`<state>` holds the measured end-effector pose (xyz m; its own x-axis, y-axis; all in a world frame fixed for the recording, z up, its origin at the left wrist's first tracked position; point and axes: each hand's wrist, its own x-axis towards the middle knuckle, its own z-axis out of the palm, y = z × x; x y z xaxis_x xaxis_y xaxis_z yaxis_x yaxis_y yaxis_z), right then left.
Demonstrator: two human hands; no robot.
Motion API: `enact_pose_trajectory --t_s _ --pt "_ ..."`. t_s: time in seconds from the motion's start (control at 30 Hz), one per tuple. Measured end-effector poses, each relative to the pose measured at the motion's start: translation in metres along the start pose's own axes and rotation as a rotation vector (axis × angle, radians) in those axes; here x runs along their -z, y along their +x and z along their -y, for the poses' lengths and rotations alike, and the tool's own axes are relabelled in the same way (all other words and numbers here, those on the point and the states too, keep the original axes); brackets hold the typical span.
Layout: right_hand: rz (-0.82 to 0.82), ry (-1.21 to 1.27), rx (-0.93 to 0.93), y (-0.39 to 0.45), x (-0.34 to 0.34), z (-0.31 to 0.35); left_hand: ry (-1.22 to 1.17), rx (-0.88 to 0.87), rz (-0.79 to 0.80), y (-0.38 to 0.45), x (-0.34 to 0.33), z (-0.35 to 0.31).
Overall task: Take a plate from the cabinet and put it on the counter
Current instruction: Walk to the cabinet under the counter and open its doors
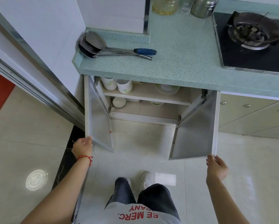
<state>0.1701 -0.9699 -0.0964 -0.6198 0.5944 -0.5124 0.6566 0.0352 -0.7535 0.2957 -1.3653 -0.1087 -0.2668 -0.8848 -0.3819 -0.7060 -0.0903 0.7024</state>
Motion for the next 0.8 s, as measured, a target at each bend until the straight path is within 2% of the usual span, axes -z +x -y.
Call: enact_pose_trajectory --t_s 0.1,0.23,0.33,0.43,0.57,0.67,0.8 --pt "0.007 0.060 -0.023 -0.003 0.001 -0.006 0.006 0.034 0.017 -0.012 -0.005 0.006" --pt "0.061 0.023 -0.016 -0.018 -0.009 -0.019 0.037 -0.053 0.204 -0.041 -0.018 0.007" --pt "0.166 -0.062 0.043 -0.040 -0.024 -0.024 0.061 -0.106 0.318 -0.052 -0.026 0.006" --pt "0.295 -0.175 0.158 -0.063 -0.041 -0.022 0.129 -0.206 0.443 -0.054 -0.033 0.009" --pt "0.449 -0.325 0.317 -0.082 -0.061 -0.022 0.326 -0.470 0.540 -0.052 -0.038 0.005" --pt "0.499 -0.506 0.466 -0.087 -0.073 -0.018 0.456 -0.646 0.556 -0.048 -0.046 -0.004" --pt "0.517 -0.726 0.707 -0.086 -0.081 -0.008 0.578 -0.751 0.558 -0.055 -0.058 -0.021"
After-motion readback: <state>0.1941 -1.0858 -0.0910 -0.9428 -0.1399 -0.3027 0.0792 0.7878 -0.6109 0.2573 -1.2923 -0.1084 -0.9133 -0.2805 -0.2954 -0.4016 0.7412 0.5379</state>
